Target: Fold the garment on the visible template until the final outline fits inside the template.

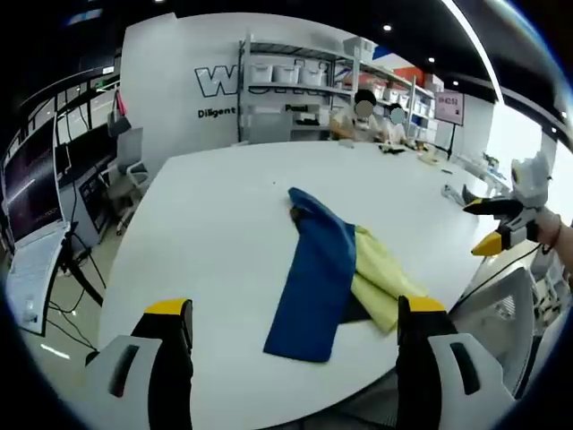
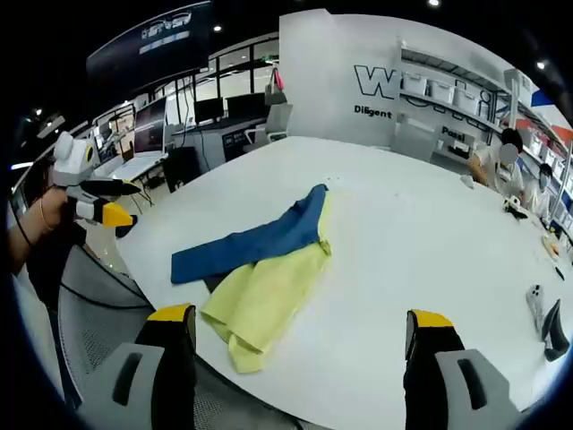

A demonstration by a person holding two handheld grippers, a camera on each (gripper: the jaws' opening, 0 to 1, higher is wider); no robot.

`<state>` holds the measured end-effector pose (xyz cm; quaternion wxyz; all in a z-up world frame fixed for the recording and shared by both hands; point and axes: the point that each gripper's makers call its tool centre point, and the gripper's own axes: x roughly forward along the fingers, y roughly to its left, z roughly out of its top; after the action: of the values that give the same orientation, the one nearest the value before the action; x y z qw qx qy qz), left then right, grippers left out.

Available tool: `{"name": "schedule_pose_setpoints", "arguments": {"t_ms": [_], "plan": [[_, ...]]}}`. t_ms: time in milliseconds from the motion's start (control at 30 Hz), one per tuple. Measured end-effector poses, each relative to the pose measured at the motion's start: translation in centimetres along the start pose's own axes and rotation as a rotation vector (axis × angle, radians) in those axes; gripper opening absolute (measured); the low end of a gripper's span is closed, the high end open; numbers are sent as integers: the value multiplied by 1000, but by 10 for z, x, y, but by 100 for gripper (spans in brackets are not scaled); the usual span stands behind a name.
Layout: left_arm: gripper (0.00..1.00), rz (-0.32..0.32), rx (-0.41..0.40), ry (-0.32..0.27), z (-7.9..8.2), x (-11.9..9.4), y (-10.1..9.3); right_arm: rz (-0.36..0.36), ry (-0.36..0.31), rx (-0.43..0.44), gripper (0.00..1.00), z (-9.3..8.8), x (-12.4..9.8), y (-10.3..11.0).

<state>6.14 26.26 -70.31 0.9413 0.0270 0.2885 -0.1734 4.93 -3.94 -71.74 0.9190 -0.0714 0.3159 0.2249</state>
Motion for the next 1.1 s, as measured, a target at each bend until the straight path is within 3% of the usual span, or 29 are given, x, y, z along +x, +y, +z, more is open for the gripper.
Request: {"name": "schedule_pose_setpoints", "arguments": {"t_ms": [600, 1100], "plan": [[93, 12, -15, 4, 0, 0, 11, 5, 7, 15, 96, -2, 5, 3], [93, 10, -17, -7, 6, -1, 13, 65, 3, -15, 97, 8, 16, 28]]}}
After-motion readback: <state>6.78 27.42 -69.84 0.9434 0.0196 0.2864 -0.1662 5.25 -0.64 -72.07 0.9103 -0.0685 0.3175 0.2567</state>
